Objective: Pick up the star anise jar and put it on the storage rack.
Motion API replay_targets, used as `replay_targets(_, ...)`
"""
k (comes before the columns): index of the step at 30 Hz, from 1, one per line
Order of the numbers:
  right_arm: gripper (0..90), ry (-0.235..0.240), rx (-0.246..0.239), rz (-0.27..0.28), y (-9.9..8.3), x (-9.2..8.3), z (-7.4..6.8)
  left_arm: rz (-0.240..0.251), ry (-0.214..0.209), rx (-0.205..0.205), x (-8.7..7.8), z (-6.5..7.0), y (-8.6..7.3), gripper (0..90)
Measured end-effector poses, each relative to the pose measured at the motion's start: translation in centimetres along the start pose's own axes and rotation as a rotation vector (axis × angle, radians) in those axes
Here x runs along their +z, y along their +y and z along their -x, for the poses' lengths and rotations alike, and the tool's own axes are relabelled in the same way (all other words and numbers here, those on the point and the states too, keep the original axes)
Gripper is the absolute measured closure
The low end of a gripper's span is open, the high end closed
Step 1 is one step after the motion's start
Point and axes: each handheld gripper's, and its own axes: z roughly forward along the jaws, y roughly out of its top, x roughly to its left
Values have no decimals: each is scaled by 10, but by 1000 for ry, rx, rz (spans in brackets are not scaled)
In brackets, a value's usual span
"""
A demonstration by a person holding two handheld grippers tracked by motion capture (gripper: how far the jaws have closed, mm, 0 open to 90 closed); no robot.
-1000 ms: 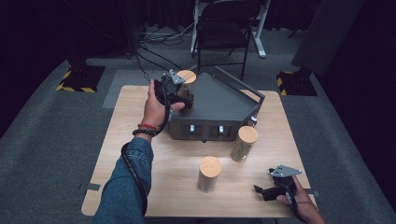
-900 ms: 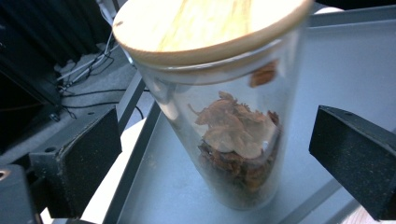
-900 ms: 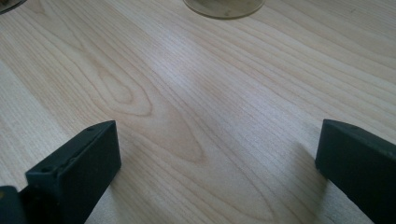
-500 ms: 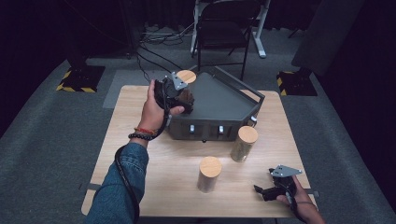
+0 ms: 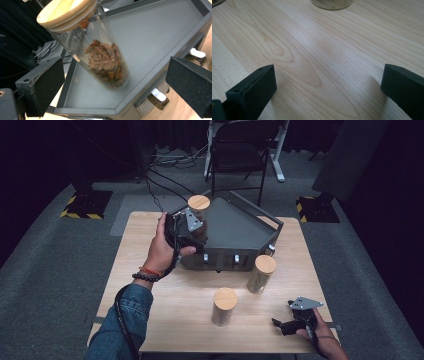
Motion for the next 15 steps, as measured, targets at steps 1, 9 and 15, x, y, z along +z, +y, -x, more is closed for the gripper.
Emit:
replay_targets(1, 0, 0, 0, 0, 0, 0, 0, 0, 0, 0, 0, 0, 0, 20)
replay_targets(9, 0, 0, 0, 0, 0, 0, 0, -1, -5, 43, -6, 11, -13, 20)
replay_targets(15, 0, 0, 0, 0, 0, 0, 0, -13, -7, 65, -9, 18, -26, 20)
